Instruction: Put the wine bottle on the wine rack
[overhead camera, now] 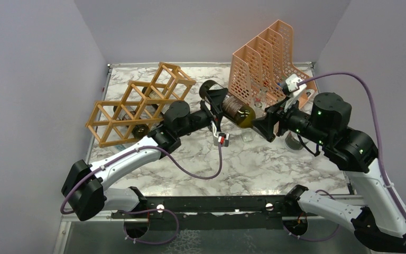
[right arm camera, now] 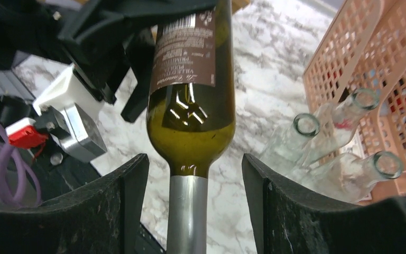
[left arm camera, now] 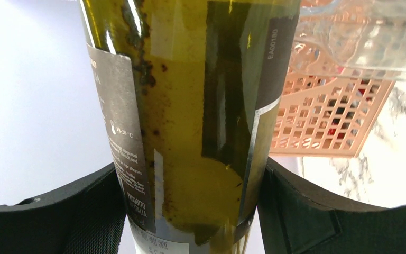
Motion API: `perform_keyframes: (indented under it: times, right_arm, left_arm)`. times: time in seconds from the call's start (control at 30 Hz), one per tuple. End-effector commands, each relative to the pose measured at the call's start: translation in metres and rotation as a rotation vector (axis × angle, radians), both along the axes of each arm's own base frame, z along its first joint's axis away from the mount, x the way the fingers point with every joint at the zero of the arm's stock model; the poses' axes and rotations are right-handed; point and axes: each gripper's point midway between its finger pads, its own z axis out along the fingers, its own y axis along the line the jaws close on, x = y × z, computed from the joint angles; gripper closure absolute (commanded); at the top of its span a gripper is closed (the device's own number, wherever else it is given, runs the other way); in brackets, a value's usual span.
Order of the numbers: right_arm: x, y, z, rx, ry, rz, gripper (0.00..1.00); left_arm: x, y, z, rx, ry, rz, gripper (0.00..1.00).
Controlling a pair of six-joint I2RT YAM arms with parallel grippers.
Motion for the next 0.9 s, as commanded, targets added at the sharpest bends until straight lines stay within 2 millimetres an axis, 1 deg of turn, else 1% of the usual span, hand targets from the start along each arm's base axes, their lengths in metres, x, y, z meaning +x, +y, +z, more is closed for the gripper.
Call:
perform_keyframes:
  times: [0.0,0.13,0.27,0.57,0.87]
  right_arm:
    - [-0.016,0.007,-0.037,-0.077,0.097,0.109,0.32]
    - [-0.015,0.01,-0.064,-0.118,0.181,0.103,0.34]
    - [-0.011,0.014,-0.079,-0.136,0.225,0.099,0.35]
    - [-0.004,0.022,-0.103,-0.15,0.271,0.1,0.35]
    - [0.003,0.029,-0.115,-0.137,0.294,0.088,0.43]
  left_arm:
    - [-0.005,0.003,0.044,0.036,-0.188,-0.001,1.0]
    - [-0.013,0.006,0.043,0.056,-0.199,-0.016,1.0]
    - [-0.012,0.008,0.045,0.053,-0.209,-0.006,1.0]
    - [-0.01,0.007,0.055,0.035,-0.239,0.003,1.0]
    - [-0.009,0.008,0.06,0.02,-0.234,0.005,1.0]
